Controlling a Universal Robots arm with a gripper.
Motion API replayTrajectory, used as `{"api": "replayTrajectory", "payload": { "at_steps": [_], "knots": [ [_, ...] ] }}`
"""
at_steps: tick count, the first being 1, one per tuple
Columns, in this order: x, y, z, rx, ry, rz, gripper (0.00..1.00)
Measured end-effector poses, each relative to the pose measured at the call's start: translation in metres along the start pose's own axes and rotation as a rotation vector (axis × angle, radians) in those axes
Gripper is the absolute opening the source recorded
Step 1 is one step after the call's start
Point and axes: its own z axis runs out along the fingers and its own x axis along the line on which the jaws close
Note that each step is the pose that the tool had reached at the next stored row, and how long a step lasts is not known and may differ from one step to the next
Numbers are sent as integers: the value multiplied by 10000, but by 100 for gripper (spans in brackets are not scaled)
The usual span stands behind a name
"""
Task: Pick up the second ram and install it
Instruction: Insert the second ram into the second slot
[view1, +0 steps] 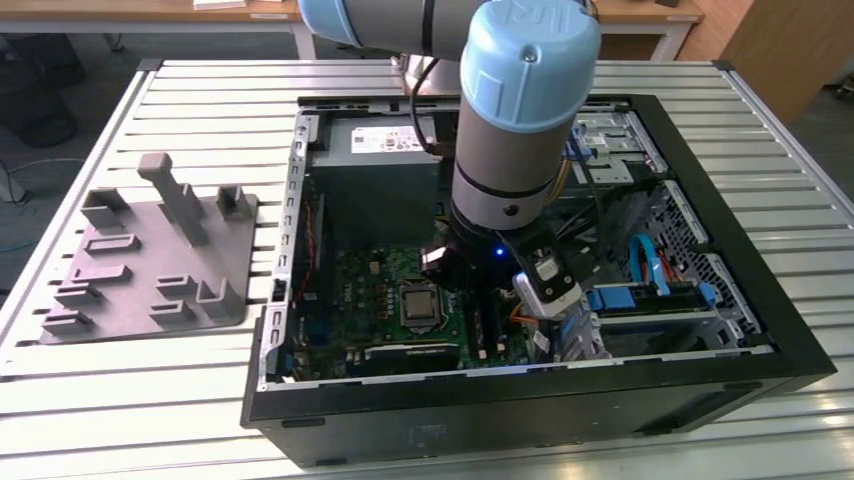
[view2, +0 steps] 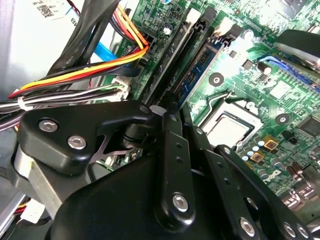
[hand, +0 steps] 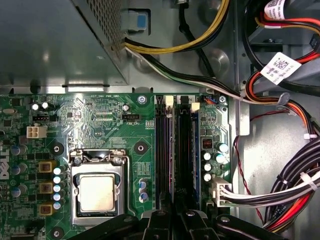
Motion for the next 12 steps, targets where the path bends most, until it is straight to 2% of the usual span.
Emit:
{"api": "replayTrajectory", "payload": {
  "at_steps": [4,7,8,11,12],
  "knots": [
    [0,0,0,75,-3,-1,14],
    [1,0,-1,177,-5,-3,14],
    [1,1,-1,235,-7,-4,14],
    [1,0,-5,503,-11,-10,14],
    [0,4,-5,567,-12,-12,14]
  ]
}}
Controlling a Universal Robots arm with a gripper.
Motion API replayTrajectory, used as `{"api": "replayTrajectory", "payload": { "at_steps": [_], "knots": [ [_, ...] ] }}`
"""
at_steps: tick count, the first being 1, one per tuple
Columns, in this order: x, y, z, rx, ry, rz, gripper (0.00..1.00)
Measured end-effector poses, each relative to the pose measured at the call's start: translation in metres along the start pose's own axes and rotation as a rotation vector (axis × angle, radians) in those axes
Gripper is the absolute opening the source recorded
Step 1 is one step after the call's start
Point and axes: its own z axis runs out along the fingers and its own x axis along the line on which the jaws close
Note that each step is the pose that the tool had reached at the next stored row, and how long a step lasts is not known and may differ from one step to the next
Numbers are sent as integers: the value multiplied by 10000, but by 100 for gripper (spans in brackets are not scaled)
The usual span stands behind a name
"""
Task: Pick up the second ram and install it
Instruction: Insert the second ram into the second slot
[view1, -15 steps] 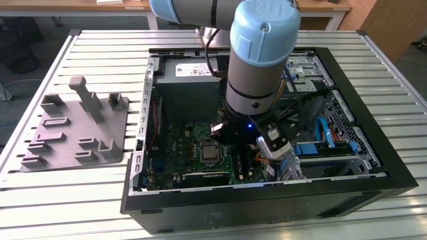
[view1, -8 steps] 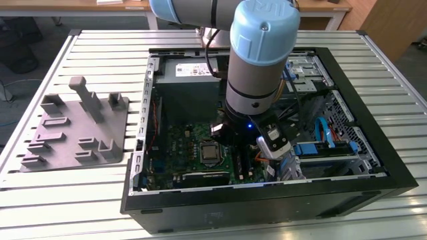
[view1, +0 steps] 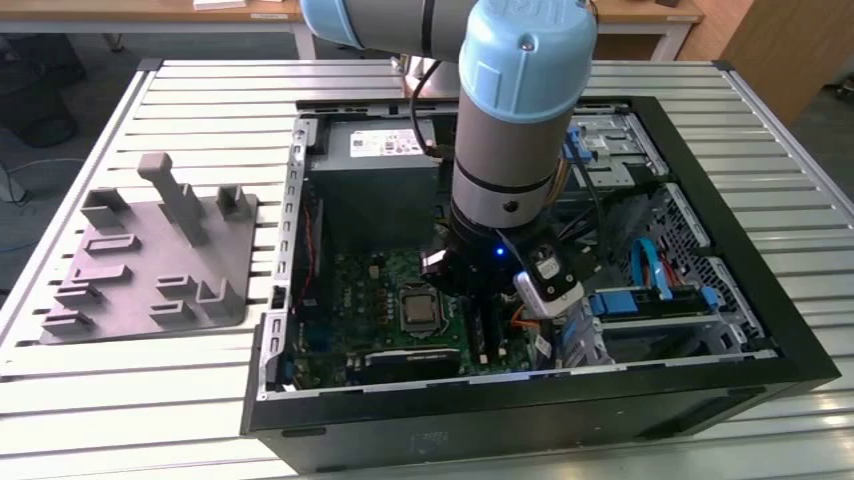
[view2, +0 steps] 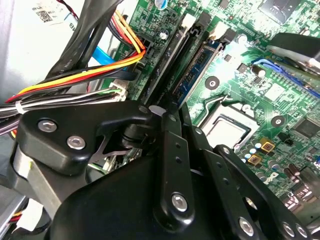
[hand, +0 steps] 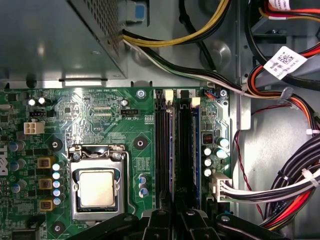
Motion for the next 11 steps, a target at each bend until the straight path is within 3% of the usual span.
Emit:
{"api": "replayTrajectory", "payload": {
  "at_steps": [11],
  "knots": [
    [2,8,0,15,0,-1,14]
  ]
}}
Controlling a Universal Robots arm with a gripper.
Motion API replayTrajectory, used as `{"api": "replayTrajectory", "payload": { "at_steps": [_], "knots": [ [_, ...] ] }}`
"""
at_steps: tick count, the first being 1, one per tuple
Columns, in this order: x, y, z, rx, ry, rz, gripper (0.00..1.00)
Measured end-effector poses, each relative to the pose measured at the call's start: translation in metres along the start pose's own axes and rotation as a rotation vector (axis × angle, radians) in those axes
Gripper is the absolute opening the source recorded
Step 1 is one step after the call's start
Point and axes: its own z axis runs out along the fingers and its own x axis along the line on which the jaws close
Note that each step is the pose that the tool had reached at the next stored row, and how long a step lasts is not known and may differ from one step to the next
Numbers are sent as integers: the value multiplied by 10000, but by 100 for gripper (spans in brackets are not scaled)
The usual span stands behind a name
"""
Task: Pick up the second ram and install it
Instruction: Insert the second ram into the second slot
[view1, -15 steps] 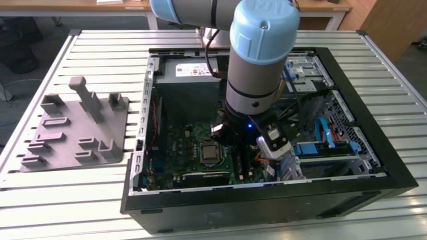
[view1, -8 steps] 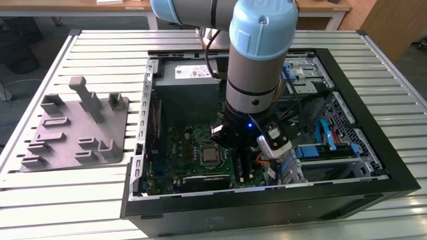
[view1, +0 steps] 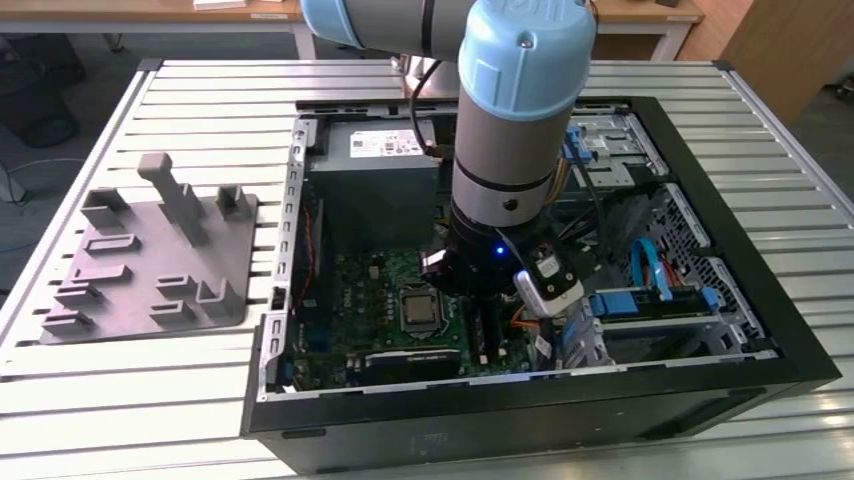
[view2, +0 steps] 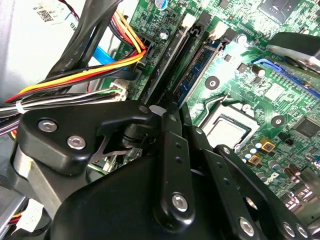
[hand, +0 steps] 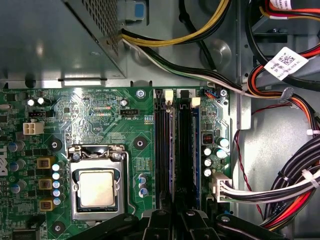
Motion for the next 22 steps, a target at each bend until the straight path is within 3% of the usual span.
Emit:
{"api": "replayTrajectory", "payload": {
  "at_steps": [22],
  "knots": [
    [1,10,28,-2,-4,-162,14]
  ]
}}
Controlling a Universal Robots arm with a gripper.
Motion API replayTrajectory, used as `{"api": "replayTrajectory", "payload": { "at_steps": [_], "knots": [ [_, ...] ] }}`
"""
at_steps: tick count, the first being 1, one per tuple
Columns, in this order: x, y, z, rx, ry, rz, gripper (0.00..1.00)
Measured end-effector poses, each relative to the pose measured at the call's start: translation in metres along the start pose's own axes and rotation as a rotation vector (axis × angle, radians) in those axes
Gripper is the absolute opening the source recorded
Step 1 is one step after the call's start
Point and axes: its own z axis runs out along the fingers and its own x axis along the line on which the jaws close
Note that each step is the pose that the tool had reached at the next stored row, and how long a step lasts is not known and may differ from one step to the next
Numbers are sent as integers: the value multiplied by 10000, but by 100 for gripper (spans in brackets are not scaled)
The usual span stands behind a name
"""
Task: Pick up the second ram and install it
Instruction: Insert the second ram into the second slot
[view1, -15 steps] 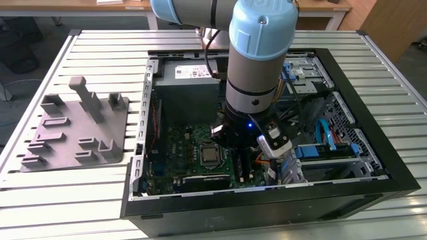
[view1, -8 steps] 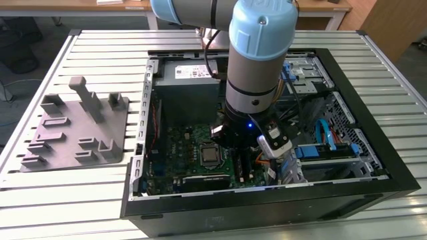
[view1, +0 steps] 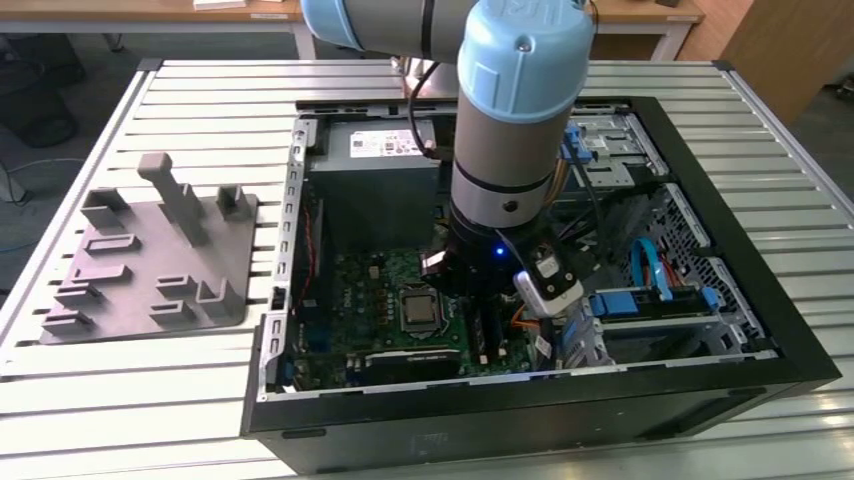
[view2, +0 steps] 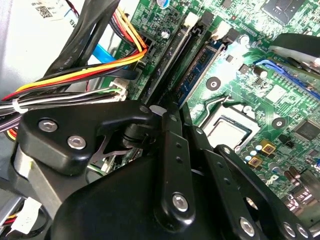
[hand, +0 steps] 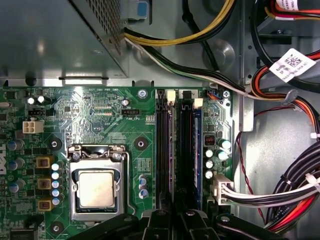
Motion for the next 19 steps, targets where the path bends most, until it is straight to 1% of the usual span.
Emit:
{"api": "replayTrajectory", "payload": {
  "at_steps": [5,12,13,14,15,16,17,19],
  "knots": [
    [0,14,25,-2,1,0,14],
    [0,16,35,-10,-3,0,15],
    [1,16,35,-9,-2,0,20],
    [1,16,35,-7,-1,0,20],
    [1,15,34,-3,1,0,27],
    [1,15,31,-1,1,0,27],
    [0,14,12,-1,1,0,27],
    [-3,15,-78,-4,0,-3,27]
  ]
}}
